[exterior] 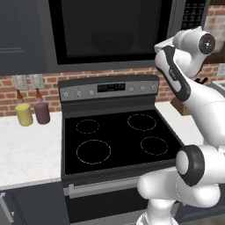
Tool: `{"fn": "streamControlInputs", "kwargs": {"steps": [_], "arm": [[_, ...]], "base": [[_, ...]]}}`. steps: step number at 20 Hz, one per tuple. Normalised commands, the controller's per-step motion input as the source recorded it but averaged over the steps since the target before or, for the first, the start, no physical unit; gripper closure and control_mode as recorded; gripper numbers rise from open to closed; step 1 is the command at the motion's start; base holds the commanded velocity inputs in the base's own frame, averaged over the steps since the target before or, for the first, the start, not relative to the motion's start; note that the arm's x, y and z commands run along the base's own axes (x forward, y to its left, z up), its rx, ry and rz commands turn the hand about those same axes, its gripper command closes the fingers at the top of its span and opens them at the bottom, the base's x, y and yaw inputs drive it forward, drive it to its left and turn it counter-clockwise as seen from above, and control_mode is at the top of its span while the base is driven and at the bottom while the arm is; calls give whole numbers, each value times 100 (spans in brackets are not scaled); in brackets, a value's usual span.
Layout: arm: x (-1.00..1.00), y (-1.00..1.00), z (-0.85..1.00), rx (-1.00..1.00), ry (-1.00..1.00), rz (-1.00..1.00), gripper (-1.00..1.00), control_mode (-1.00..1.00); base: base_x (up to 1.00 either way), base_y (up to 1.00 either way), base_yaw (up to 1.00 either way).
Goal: Open the microwave, place the bowl with waffle inside the microwave, then close the microwave door and turn it on.
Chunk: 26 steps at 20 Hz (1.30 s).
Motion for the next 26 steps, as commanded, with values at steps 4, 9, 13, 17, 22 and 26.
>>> {"fn": "streamControlInputs", "kwargs": {"steps": [4, 9, 13, 17, 22, 26], "arm": [[-55, 0, 0, 0, 0, 0, -100, -100], [-71, 0, 0, 0, 0, 0, -100, -100], [-66, -20, -21, 0, -7, 3, -100, -100], [-48, -51, -16, 0, -9, 4, -100, -100], [-39, -42, 0, -2, -1, 7, -100, -100], [-3, -5, -4, -12, 1, 9, -100, -100]], "base": [[0, 0, 0], [0, 0, 0], [0, 0, 0], [0, 0, 0], [0, 0, 0], [0, 0, 0]]}}
